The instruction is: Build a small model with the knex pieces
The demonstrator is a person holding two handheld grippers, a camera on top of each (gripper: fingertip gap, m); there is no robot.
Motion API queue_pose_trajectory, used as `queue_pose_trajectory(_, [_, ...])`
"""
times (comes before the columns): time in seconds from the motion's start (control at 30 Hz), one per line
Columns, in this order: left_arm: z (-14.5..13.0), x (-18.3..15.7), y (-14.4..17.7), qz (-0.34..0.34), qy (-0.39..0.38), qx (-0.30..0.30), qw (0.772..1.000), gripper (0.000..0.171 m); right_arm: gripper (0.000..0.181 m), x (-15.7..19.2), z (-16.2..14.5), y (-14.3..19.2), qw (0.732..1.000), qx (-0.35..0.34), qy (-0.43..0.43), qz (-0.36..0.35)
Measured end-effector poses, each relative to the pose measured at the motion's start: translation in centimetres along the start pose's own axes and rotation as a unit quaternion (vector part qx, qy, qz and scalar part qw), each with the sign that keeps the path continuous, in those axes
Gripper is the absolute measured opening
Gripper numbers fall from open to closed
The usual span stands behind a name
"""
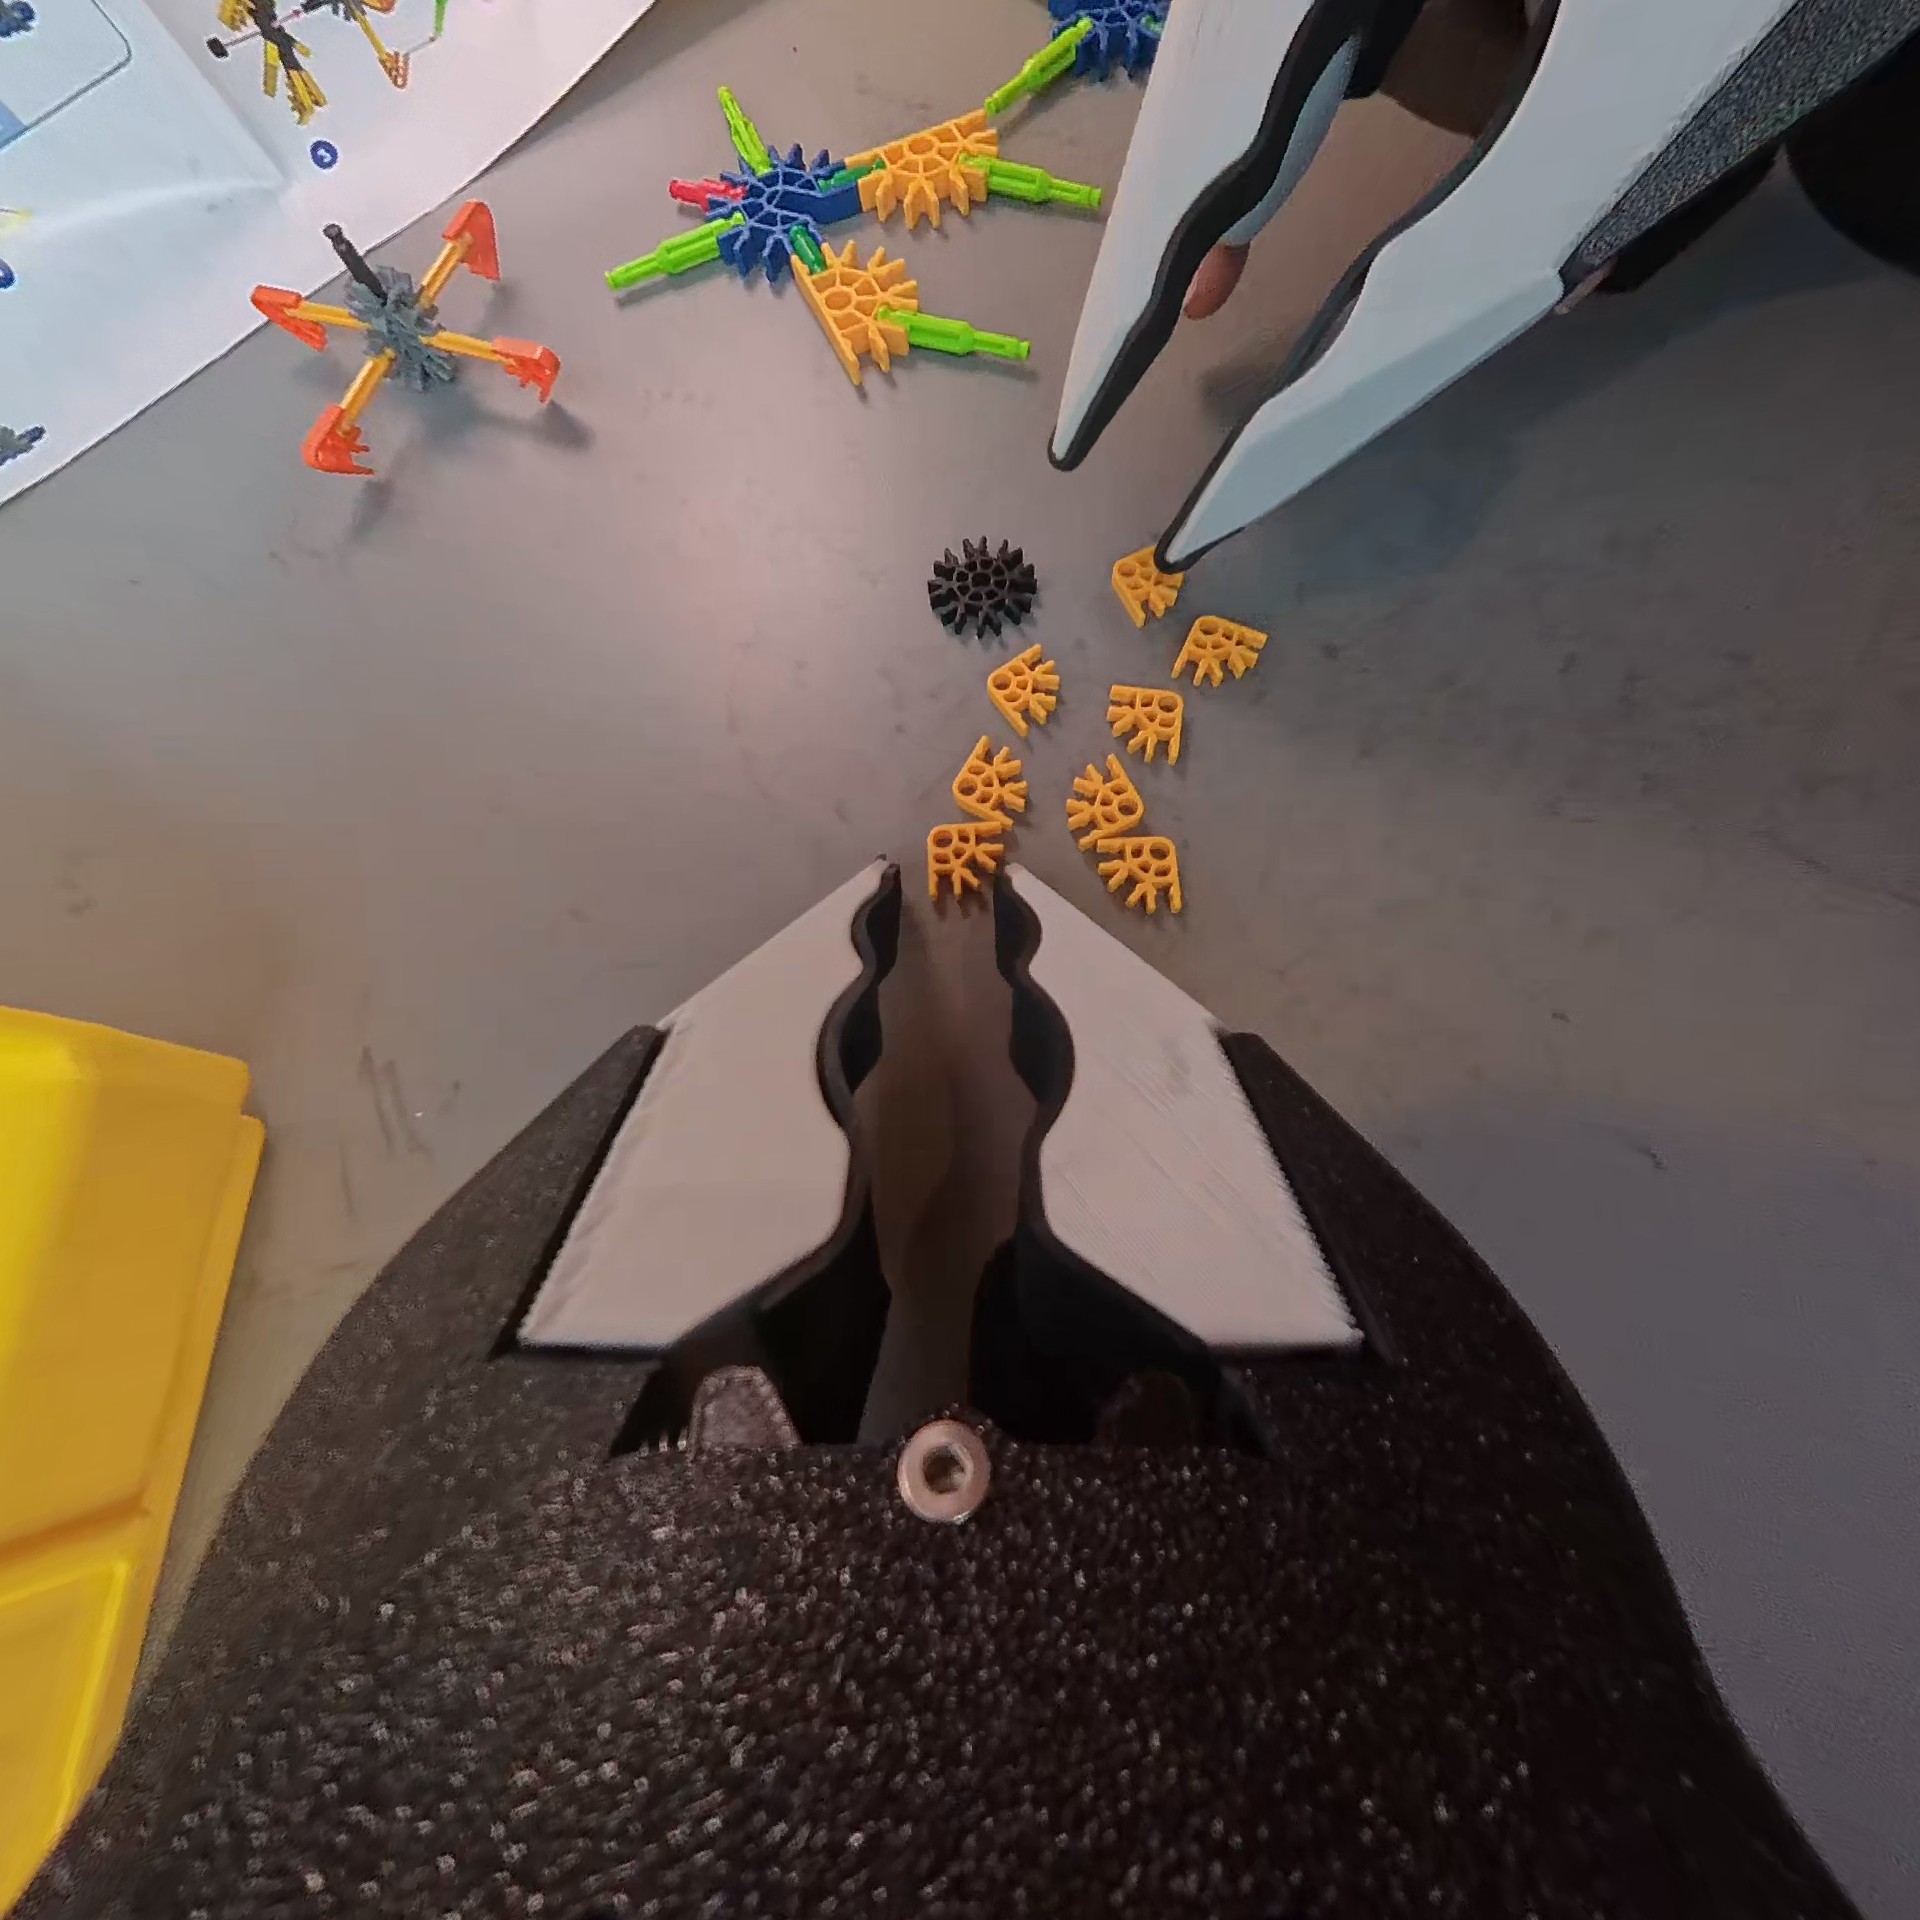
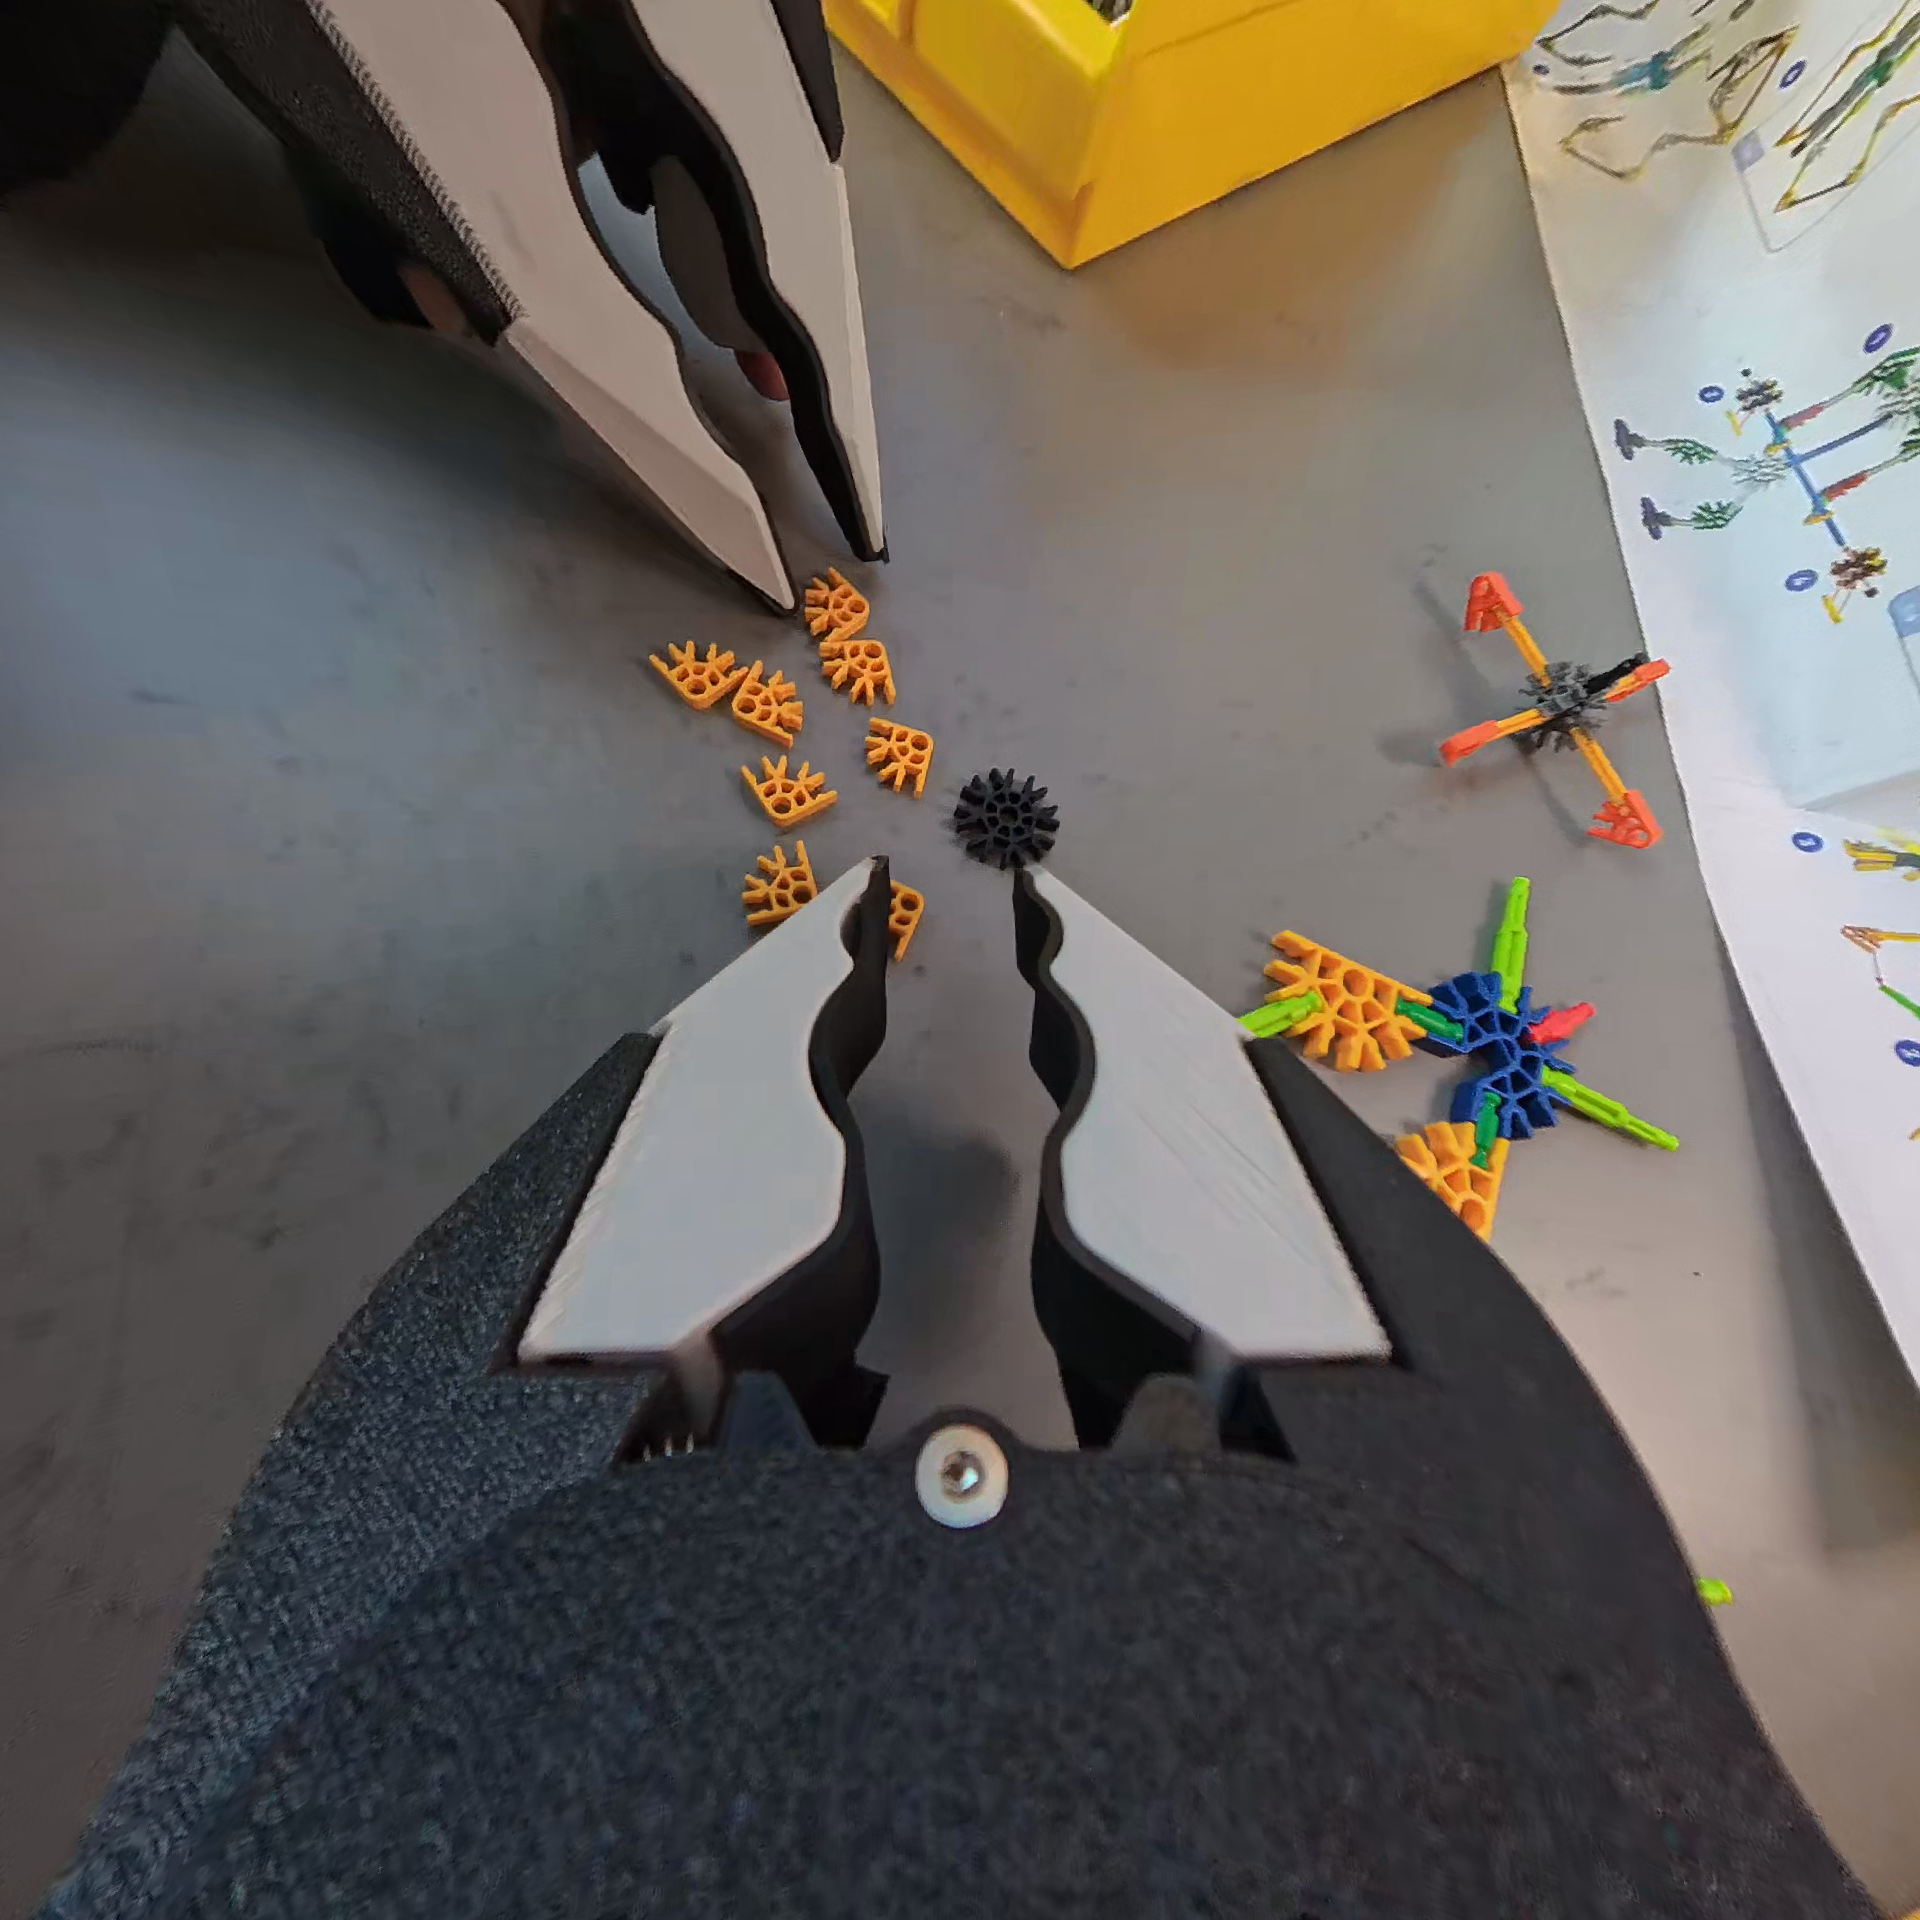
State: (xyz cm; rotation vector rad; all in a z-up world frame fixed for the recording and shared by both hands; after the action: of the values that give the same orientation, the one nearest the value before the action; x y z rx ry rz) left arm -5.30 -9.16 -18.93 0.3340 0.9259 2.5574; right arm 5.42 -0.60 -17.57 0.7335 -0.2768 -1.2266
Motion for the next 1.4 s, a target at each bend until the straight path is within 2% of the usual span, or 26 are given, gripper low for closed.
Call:
queue_pose_trajectory(0.1, [0.0, 0.0, -0.1, -0.002, 0.003, -0.001, 1.000, 0.009, 0.021, 0.4, -0.3, -0.3, 1.000, 0.015, 0.009, 0.009])
queue_pose_trajectory(0.5, [-1.0, 1.7, 1.0, 0.017, 0.013, 0.016, 1.000, 0.010, 0.019, 1.0, -0.9, -0.1, 0.999, 0.029, 0.019, 0.040])
queue_pose_trajectory(0.6, [-0.9, 2.6, 1.3, 0.038, 0.030, 0.009, 0.999, 0.021, 0.018, 0.9, -0.7, 0.1, 0.999, 0.021, 0.019, 0.038])
queue_pose_trajectory(0.8, [0.0, 3.6, 2.1, 0.050, 0.073, -0.040, 0.995, 0.026, 0.018, -0.4, 0.1, 1.2, 1.000, -0.021, 0.000, 0.004])
queue_pose_trajectory(0.9, [0.4, 2.9, 2.1, 0.032, 0.064, -0.051, 0.996, 0.028, 0.019, -1.0, 0.2, 1.6, 0.999, -0.029, -0.007, -0.010])
queue_pose_trajectory(1.0, [1.1, 1.0, 1.7, -0.009, 0.040, -0.057, 0.998, 0.041, 0.019, -1.1, -0.2, 1.5, 1.000, -0.022, -0.007, -0.010])
queue_pose_trajectory(1.13, [1.5, -1.4, 0.7, -0.033, -0.011, -0.046, 0.998, 0.049, 0.024, 0.0, -1.4, 1.1, 0.999, 0.022, 0.000, 0.040])
queue_pose_trajectory(1.3, [0.9, -2.5, -0.6, -0.034, -0.041, -0.008, 0.999, 0.044, 0.028, 1.0, -1.8, 1.1, 0.996, 0.041, 0.000, 0.079])
queue_pose_trajectory(1.37, [0.9, -2.1, -0.6, -0.023, -0.032, -0.007, 0.999, 0.034, 0.028, 1.1, -1.8, 1.0, 0.996, 0.042, -0.004, 0.081])
queue_pose_trajectory(1.4, [0.8, -1.9, -0.6, -0.022, -0.025, -0.007, 0.999, 0.035, 0.029, 1.1, -1.7, 0.9, 0.996, 0.041, -0.010, 0.081])
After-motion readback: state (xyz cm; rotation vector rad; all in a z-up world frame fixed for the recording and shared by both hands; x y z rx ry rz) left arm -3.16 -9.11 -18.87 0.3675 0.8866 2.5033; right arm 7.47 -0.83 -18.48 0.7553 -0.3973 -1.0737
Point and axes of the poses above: each gripper's, where its closed fingertips meet, y back along the fingers, z out of its top, x = y × z across the jaws, the point moved 5 cm from there along y, back along the fingers, and after that the axes turned 2 degrees about z, right-handed, at the moved point
